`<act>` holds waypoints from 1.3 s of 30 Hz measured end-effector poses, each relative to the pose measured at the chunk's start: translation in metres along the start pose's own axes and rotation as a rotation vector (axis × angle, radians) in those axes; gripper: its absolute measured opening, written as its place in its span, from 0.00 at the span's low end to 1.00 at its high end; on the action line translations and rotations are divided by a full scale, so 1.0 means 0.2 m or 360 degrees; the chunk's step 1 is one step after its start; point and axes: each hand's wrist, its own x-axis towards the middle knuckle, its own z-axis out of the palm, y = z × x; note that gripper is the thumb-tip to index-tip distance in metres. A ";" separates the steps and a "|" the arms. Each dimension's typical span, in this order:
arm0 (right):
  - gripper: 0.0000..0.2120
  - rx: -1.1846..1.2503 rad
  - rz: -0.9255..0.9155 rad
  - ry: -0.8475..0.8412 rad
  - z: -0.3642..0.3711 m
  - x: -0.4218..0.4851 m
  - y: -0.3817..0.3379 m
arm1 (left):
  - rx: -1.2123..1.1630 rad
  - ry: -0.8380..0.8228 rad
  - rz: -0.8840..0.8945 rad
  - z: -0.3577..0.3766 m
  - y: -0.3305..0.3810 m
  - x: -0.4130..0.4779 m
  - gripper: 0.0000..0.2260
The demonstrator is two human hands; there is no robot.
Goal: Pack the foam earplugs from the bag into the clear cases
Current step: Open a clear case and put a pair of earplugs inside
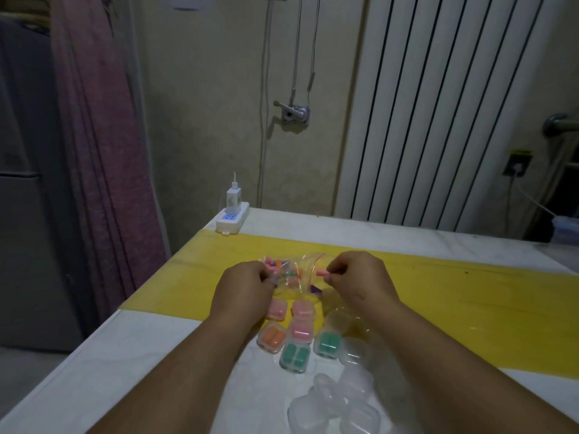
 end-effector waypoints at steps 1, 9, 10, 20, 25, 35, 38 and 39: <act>0.01 -0.0020 0.0046 0.0004 -0.02 -0.02 0.02 | 0.0029 0.0042 0.0022 -0.01 0.01 -0.01 0.08; 0.04 0.0473 -0.0024 -0.0072 -0.12 -0.23 0.04 | -0.0784 -0.0194 0.0547 -0.06 0.18 -0.12 0.13; 0.03 0.0547 -0.0044 -0.0077 -0.13 -0.25 0.04 | -0.0836 -0.0275 0.0590 -0.06 0.19 -0.14 0.14; 0.02 0.1178 0.0001 -0.0197 -0.10 -0.31 0.06 | -0.1035 -0.0479 0.0330 -0.05 0.20 -0.16 0.06; 0.11 0.1282 0.0061 -0.0265 -0.11 -0.31 0.06 | -0.1181 -0.0467 0.0219 -0.05 0.21 -0.17 0.04; 0.12 0.1246 -0.0007 -0.0267 -0.10 -0.31 0.05 | -0.1111 -0.0423 0.0212 -0.03 0.20 -0.18 0.04; 0.09 0.1256 -0.0015 -0.0235 -0.09 -0.31 0.06 | -0.1085 -0.0426 0.0232 -0.02 0.20 -0.18 0.04; 0.07 0.1262 -0.0001 -0.0203 -0.09 -0.30 0.06 | -0.1095 -0.0422 0.0221 -0.02 0.20 -0.17 0.03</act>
